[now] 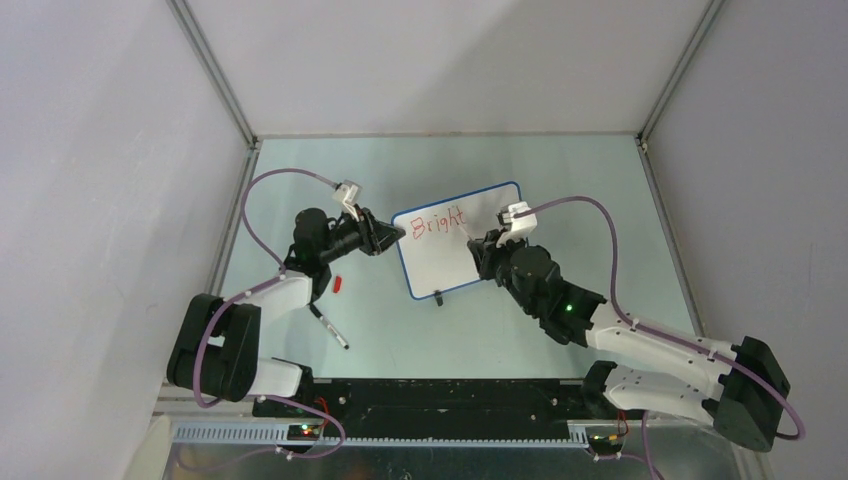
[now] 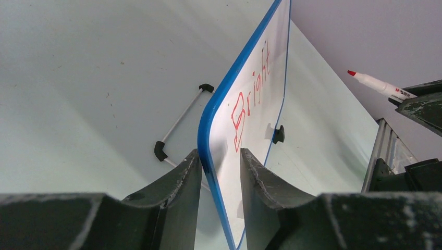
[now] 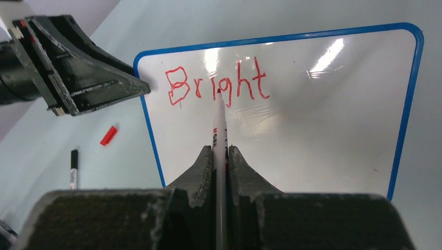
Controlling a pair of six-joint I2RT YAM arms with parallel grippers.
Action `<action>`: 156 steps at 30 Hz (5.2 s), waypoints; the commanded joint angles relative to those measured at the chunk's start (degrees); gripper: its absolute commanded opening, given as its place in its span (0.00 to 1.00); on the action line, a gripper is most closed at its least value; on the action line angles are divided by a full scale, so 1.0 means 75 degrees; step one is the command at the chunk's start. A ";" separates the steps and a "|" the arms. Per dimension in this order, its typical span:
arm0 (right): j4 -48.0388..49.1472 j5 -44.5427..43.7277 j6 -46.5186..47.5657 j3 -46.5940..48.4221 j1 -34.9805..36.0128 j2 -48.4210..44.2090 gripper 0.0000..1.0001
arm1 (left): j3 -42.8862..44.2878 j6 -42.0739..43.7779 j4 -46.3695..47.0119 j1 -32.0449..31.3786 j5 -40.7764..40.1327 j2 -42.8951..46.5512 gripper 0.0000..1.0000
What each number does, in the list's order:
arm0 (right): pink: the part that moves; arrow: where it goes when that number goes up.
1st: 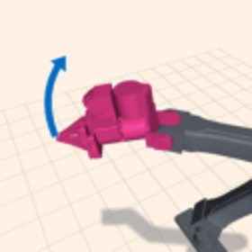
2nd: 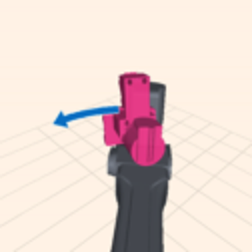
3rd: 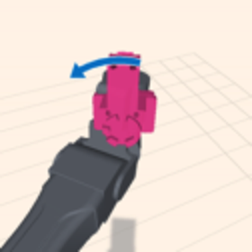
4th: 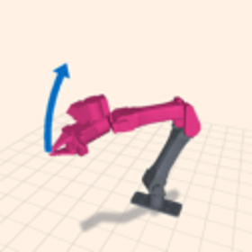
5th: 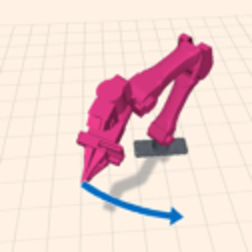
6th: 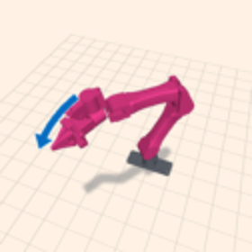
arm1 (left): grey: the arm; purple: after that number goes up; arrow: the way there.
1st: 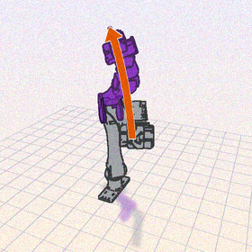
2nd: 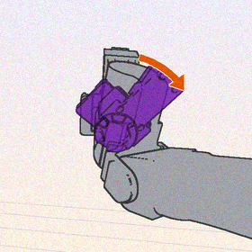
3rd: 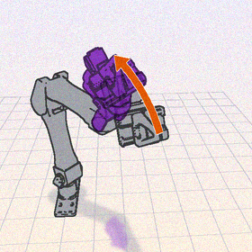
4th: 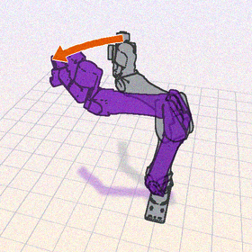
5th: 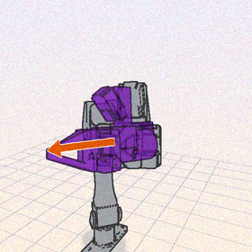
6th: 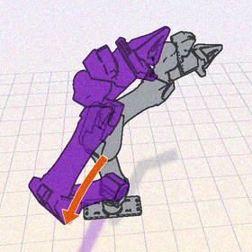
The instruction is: Write a sentence on the whiteboard
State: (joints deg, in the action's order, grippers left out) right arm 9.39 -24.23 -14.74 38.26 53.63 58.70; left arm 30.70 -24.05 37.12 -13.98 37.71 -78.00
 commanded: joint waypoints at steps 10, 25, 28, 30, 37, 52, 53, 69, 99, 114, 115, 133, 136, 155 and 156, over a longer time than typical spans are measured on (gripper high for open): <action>0.0193 -0.2412 -0.1185 0.0403 0.0781 0.0146 0.00 | 0.0146 -0.0137 0.0358 -0.0032 0.0057 0.0027 0.38; -0.0418 -0.0855 0.0582 0.0488 0.0453 -0.0172 0.00 | 0.0138 -0.0090 0.0306 -0.0030 -0.0009 0.0011 0.38; -0.0485 -0.0909 0.0597 0.0520 0.0371 -0.0110 0.00 | 0.0140 -0.0049 0.0263 -0.0024 -0.0031 0.0044 0.38; -0.0634 -0.0687 0.0563 0.0573 0.0105 -0.0140 0.00 | 0.0147 -0.0030 0.0238 -0.0025 -0.0046 0.0051 0.38; -0.1783 0.1716 -0.0685 0.0957 -0.1897 -0.0225 0.00 | 0.0159 0.0020 0.0172 -0.0031 -0.0079 0.0064 0.38; -0.2895 0.2479 -0.0317 0.1940 -0.2818 -0.0044 0.00 | 0.0057 -0.0021 0.0319 -0.0026 -0.0183 0.0137 0.31; -0.2899 0.2403 -0.0312 0.1935 -0.2824 -0.0074 0.00 | 0.0047 -0.0030 0.0340 -0.0024 -0.0187 0.0141 0.30; -0.2793 0.3112 -0.0458 0.1848 -0.3130 -0.0146 0.00 | 0.0391 -0.0043 0.0201 0.0006 0.0084 -0.0425 0.13; -0.2211 0.0969 0.0703 0.1947 -0.0290 0.1492 0.00 | 0.0477 0.0020 -0.0134 0.0012 0.0093 -0.0300 0.19; -0.2660 0.0279 0.0784 0.2616 -0.0103 0.2279 0.00 | 0.0477 -0.0024 -0.0081 -0.0007 0.0121 -0.0340 0.19; -0.2671 0.0255 0.0789 0.2635 -0.0088 0.2295 0.00 | 0.0477 -0.0026 -0.0085 -0.0009 0.0118 -0.0337 0.19; -0.2847 0.0213 0.0808 0.2892 -0.0023 0.2778 0.00 | 0.0466 -0.0024 -0.0087 0.0000 0.0115 -0.0323 0.19; -0.2853 0.0243 0.0825 0.2905 -0.0018 0.2795 0.00 | 0.0466 -0.0027 -0.0087 0.0000 0.0117 -0.0325 0.19; -0.2923 0.0273 0.0872 0.3442 0.0532 0.3319 0.00 | 0.0454 -0.0033 -0.0087 -0.0002 0.0122 -0.0277 0.19; -0.2917 0.0285 0.0866 0.3448 0.0554 0.3342 0.00 | 0.0454 -0.0037 -0.0081 0.0000 0.0117 -0.0282 0.19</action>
State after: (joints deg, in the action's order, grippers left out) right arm -12.73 -21.56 -8.88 61.49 56.99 83.18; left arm 33.12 -25.45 36.69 -13.91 38.20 -81.01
